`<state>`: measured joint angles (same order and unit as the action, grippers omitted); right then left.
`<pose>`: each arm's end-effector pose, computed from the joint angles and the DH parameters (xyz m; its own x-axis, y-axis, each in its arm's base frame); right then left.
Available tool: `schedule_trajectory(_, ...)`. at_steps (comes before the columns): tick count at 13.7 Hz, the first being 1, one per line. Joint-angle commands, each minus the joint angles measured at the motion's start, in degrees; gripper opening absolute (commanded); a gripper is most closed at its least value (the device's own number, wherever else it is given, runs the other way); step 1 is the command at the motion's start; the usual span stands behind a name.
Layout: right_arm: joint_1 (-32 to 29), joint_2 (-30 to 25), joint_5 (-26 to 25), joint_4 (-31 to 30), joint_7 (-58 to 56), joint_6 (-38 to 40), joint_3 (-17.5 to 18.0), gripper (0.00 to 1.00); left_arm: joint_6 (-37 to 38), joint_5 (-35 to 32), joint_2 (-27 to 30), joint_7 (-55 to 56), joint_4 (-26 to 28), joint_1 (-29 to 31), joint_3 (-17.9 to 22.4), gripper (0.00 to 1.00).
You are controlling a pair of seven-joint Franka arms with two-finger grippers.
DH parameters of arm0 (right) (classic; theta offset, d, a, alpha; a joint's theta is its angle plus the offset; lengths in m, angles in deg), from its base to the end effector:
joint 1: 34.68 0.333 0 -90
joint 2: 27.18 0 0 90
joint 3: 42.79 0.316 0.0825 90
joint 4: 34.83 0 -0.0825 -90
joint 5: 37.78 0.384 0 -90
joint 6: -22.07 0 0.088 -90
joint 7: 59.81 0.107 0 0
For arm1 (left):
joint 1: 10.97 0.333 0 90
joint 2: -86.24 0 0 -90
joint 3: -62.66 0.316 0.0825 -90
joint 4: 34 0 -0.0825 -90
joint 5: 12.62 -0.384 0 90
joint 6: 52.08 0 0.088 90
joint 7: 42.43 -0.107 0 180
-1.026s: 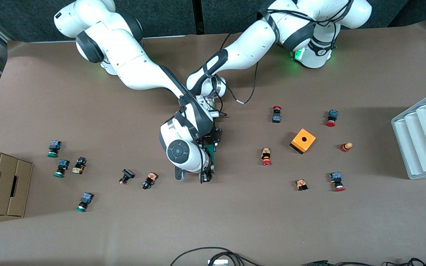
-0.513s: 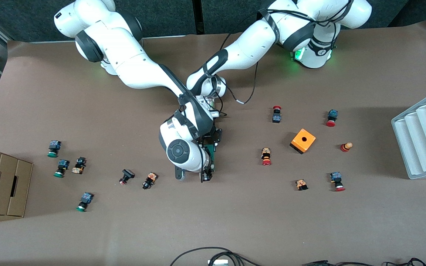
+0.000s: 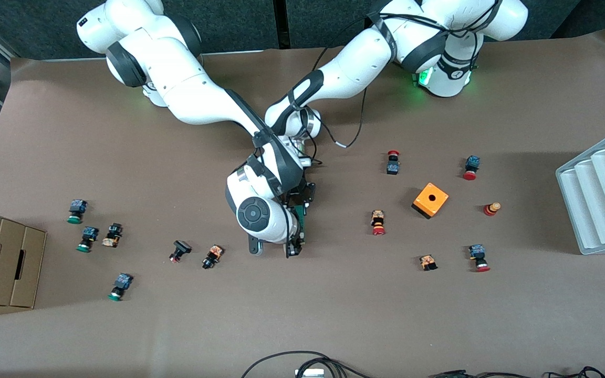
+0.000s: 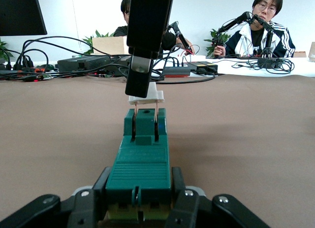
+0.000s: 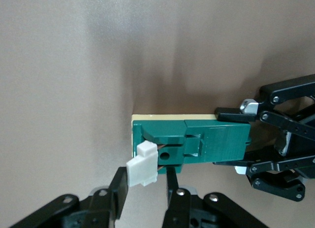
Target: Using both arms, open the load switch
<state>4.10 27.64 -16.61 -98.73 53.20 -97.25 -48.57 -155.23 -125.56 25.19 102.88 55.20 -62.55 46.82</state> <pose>0.6242 0.4565 0.2331 0.0268 -0.9752 -0.2197 -0.9943 -0.0487 0.0949 0.3465 -0.5693 0.0427 0.2160 0.0062 0.9764 0.0621 -0.9980 -0.0074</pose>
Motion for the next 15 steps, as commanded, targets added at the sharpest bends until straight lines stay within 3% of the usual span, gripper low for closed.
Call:
schedule_trajectory(1,1.12,-1.56,0.37,-1.75,-0.33,2.25,-0.37,0.38,0.14,-0.01,-1.52,-0.46,-1.66,-0.97,0.11,0.54)
schedule_trajectory(11,1.48,-3.32,-0.06,-2.98,-0.59,3.83,-0.37,0.37,0.14,0.08,-1.52,-0.46,-1.57,-1.06,0.11,0.54)
schedule_trajectory(15,1.48,-5.60,-0.07,-6.14,-2.35,4.54,-0.37,0.37,0.14,0.17,-1.43,-0.37,-1.57,-1.06,0.20,0.54)
